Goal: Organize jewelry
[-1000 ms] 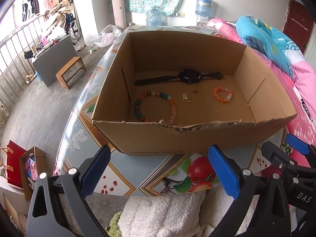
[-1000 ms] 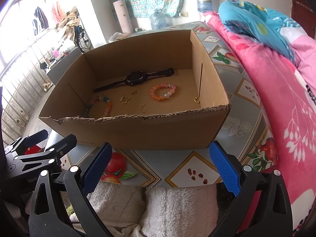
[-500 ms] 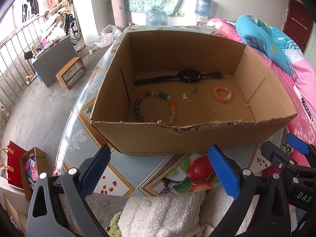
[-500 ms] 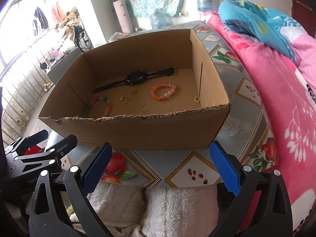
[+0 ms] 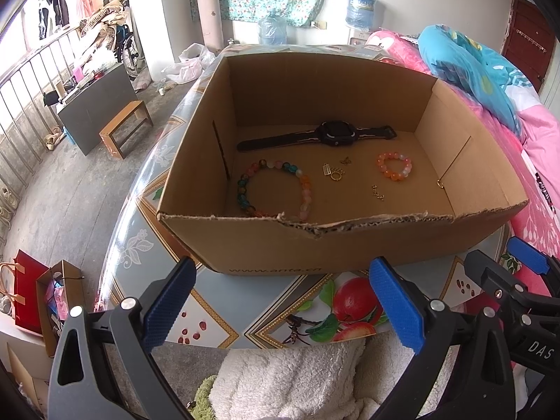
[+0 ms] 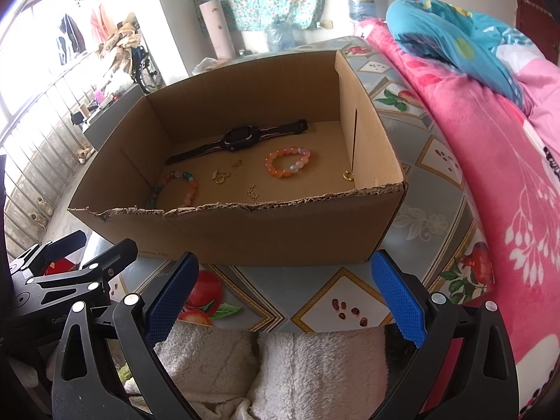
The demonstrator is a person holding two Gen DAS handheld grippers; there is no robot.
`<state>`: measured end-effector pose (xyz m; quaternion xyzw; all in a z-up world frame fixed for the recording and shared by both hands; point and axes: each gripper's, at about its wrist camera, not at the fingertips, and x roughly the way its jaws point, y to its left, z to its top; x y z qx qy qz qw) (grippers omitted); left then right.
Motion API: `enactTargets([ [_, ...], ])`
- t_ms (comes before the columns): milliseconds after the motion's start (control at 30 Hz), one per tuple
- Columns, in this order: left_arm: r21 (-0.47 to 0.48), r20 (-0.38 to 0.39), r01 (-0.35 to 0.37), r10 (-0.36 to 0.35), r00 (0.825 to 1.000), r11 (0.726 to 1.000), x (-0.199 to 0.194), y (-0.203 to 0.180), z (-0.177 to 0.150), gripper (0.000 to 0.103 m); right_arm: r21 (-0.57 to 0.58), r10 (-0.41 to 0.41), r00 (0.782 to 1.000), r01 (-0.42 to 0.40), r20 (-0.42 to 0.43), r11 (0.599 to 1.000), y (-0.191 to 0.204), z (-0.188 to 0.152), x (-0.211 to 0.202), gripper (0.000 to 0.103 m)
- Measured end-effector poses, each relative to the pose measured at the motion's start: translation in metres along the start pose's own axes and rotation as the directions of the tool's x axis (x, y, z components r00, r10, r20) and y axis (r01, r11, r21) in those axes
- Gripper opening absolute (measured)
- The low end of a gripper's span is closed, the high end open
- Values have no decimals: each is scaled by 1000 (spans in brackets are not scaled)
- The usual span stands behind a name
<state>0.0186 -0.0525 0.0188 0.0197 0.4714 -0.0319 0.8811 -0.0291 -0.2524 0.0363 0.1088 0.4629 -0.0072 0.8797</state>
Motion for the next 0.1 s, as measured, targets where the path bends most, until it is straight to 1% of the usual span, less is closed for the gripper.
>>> enactTargets([
  [100, -1, -1, -2, 2, 1000, 1000, 1, 0, 0, 97, 2, 0, 1000, 0, 0, 1000, -1, -1, 1, 95],
])
